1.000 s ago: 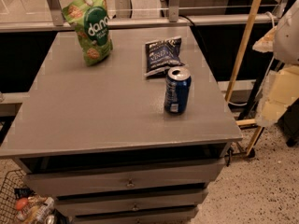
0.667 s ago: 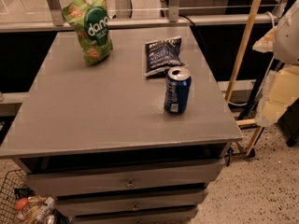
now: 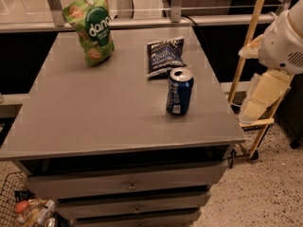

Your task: Pick pepsi can

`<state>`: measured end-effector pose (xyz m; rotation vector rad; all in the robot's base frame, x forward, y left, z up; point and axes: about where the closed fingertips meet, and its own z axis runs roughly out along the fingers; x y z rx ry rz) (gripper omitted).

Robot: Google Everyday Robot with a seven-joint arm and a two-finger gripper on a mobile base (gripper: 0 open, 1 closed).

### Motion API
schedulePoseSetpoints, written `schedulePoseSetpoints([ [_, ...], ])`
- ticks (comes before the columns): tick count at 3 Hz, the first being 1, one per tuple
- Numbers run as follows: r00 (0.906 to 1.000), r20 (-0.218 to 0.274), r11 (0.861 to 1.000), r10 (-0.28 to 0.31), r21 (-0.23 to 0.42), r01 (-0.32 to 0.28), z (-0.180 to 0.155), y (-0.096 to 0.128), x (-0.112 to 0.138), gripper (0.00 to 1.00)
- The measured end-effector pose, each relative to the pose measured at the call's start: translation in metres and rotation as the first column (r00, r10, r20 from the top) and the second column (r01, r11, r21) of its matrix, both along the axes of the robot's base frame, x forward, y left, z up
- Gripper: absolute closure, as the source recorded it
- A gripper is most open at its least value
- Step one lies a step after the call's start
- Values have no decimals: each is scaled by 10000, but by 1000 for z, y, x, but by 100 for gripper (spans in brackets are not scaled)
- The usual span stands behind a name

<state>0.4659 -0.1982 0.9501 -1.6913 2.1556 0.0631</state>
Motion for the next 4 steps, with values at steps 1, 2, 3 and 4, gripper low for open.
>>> schedulePoseSetpoints([
  [1,9998,-165,9944,149,1045,-131,-17,18,16,0],
  [2,9987,-381,9870,342,1583,-278,-29,32,24,0],
  [3,9954,-541,9731,785,2210,-647,-41,56,36,0],
  [4,9898,-613,9575,1282,2677,-1075,-51,82,46,0],
])
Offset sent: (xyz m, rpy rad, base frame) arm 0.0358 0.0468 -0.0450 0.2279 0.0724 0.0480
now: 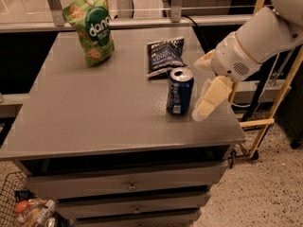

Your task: Pick pepsi can

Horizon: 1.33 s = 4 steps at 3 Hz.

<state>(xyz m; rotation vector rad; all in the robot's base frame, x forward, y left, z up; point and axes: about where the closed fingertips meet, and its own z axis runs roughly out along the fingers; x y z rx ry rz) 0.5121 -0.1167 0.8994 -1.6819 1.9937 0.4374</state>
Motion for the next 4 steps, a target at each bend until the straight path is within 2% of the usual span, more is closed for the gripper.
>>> schedulePoseSetpoints([
  [1,9992,-95,9988,377,331,-374,-9,21,10,18],
  [2,9978,-152,9967,640,507,-632,-15,36,15,41],
  [3,9965,-171,9949,813,618,-801,-14,47,17,64],
  [4,9945,12,9922,1048,673,-1046,1,57,18,87],
])
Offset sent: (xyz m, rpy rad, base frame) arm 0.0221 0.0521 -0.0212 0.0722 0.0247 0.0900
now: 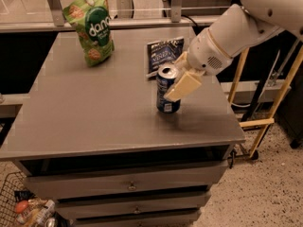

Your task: Pick pepsi can

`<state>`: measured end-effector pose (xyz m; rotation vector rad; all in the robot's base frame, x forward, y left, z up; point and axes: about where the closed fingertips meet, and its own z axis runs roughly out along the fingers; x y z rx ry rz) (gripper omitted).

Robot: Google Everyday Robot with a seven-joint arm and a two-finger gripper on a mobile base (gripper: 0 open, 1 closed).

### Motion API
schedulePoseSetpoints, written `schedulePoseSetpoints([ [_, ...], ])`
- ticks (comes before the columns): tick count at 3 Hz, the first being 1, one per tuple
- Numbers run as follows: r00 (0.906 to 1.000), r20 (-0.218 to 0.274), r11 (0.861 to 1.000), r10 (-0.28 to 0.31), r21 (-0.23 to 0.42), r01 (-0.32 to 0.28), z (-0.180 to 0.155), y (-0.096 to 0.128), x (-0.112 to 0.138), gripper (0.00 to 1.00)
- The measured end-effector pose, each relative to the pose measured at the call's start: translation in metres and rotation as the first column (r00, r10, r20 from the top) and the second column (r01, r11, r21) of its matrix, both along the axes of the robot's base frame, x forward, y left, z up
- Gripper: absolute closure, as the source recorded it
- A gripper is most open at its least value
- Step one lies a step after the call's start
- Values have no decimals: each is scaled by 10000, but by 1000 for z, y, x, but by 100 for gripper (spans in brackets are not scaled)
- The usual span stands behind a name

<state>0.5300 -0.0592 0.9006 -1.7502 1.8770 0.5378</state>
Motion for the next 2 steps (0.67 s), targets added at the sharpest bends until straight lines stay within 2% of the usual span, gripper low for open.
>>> schedulePoseSetpoints([
  [1,9985,510,9998,174,-57,-171,30,3,2,100],
  [2,9968,743,9995,286,-169,-275,46,4,3,100],
])
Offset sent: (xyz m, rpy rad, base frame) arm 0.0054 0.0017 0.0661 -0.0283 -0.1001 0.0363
